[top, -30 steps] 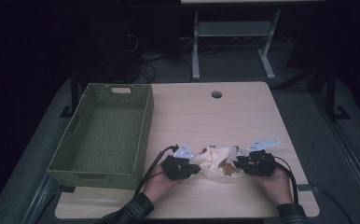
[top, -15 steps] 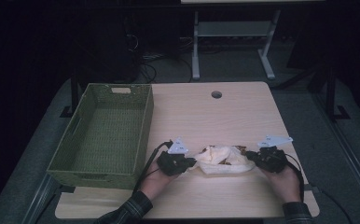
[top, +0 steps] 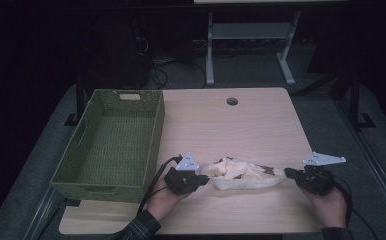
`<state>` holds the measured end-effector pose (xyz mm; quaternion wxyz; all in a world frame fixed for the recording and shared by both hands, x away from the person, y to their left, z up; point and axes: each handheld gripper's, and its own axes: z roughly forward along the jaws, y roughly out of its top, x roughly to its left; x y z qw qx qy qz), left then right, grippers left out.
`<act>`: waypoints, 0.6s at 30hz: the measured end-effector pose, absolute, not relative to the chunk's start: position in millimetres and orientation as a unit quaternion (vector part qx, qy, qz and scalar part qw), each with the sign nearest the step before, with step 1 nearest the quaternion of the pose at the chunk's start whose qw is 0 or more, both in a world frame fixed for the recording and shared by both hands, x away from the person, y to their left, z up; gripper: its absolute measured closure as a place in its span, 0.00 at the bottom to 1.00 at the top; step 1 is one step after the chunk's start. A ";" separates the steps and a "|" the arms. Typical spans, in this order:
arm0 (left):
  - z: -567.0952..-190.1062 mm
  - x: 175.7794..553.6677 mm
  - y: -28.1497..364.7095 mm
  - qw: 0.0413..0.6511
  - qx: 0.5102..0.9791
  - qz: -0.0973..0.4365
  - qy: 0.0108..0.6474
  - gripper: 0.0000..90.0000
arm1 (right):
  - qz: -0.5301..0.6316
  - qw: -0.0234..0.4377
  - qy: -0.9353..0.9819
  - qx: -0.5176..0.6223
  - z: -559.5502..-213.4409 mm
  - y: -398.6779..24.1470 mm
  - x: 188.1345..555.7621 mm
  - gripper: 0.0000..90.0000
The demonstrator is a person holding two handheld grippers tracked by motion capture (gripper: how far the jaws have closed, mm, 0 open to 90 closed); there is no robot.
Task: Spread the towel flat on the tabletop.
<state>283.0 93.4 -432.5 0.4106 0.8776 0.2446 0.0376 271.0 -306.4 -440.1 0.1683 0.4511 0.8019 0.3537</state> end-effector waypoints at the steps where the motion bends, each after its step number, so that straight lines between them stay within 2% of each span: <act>1: -434.8 281.5 93.0 0.406 0.880 0.029 0.245 0.96 | 0.349 0.160 0.806 0.451 -443.1 -305.5 267.9 0.97; 4: -439.8 279.0 93.1 0.397 0.885 0.019 0.241 0.93 | 0.336 0.149 0.815 0.448 -450.3 -302.7 264.3 0.95; 6: -438.7 278.9 93.7 0.397 0.885 0.033 0.240 0.78 | 0.337 0.149 0.817 0.444 -451.7 -300.9 263.8 0.83; 9: -431.5 280.0 93.8 0.409 0.877 0.057 0.246 0.65 | 0.360 0.151 0.809 0.439 -443.1 -299.2 266.1 0.77; 12: -426.7 283.3 91.2 0.413 0.874 0.069 0.247 0.62 | 0.373 0.155 0.810 0.426 -436.9 -291.8 276.0 0.75; 18: -427.9 301.0 84.0 0.410 0.868 0.086 0.266 0.65 | 0.388 0.139 0.818 0.401 -435.4 -269.6 307.1 0.75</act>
